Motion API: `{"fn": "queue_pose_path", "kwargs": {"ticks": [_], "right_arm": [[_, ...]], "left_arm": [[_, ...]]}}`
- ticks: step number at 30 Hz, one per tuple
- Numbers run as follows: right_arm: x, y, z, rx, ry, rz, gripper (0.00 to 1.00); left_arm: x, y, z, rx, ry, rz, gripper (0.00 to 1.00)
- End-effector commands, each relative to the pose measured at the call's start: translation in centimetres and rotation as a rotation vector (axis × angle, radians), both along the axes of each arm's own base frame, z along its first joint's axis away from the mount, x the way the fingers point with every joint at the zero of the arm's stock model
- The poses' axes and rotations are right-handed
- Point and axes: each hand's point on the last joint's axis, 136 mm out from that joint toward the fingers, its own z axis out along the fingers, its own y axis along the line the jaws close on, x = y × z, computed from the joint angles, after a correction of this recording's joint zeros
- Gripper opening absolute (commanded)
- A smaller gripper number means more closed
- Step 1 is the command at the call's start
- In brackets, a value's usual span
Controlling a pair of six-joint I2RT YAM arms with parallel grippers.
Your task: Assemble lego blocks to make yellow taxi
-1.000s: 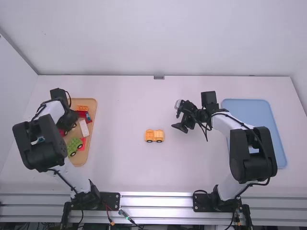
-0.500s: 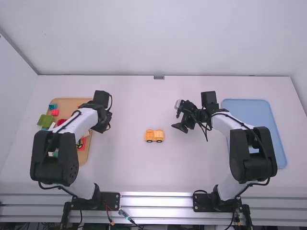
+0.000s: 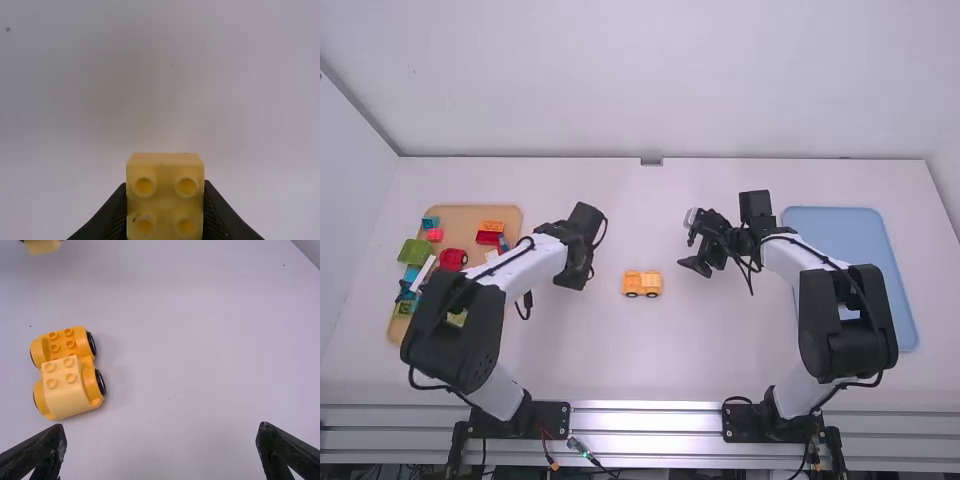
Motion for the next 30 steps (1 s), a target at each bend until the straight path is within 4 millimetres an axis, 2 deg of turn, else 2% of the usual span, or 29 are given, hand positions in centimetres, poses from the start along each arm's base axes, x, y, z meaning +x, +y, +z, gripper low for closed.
{"fn": "queue_pose_path", "kwargs": {"ticks": [1,10,14,19,20,24,25,26,27,28,30], "right_arm": [[-0.3,0.1,0.7,0.009,-0.012,0.003,0.99],[-0.3,0.1,0.7,0.009,-0.012,0.004,0.99],[-0.4,0.1,0.7,0.008,-0.009,0.003,0.99],[-0.4,0.1,0.6,0.007,-0.006,0.003,0.99],[-0.4,0.1,0.6,0.007,-0.006,0.003,0.99],[-0.4,0.1,0.7,0.008,-0.010,0.003,0.99],[-0.3,0.1,0.7,0.008,-0.013,0.003,0.99],[-0.3,0.1,0.7,0.008,-0.013,0.004,0.99],[-0.3,0.1,0.7,0.008,-0.013,0.004,0.99],[-0.3,0.1,0.7,0.008,-0.013,0.003,0.99],[-0.3,0.1,0.7,0.008,-0.013,0.003,0.99]], "left_arm": [[-0.6,-0.1,-1.1,0.004,0.046,0.077,0.02],[-0.1,-1.4,-2.3,-0.002,0.123,0.062,0.02],[0.5,-2.3,-3.1,0.001,0.138,-0.044,0.02],[1.2,-2.4,-2.9,0.077,0.158,-0.443,0.02],[1.4,-2.4,-2.8,0.084,0.156,-0.477,0.02],[3.4,-3.1,-2.5,0.181,0.104,-0.888,0.02],[4.0,-3.3,-2.4,0.214,0.090,-0.999,0.02],[4.6,-3.6,-2.2,0.277,0.077,-1.205,0.02],[4.8,-3.7,-2.2,0.296,0.075,-1.259,0.02],[5.2,-3.7,-2.0,0.361,0.074,-1.432,0.02],[4.7,-3.7,-2.2,0.458,0.128,-1.779,0.02]]}}
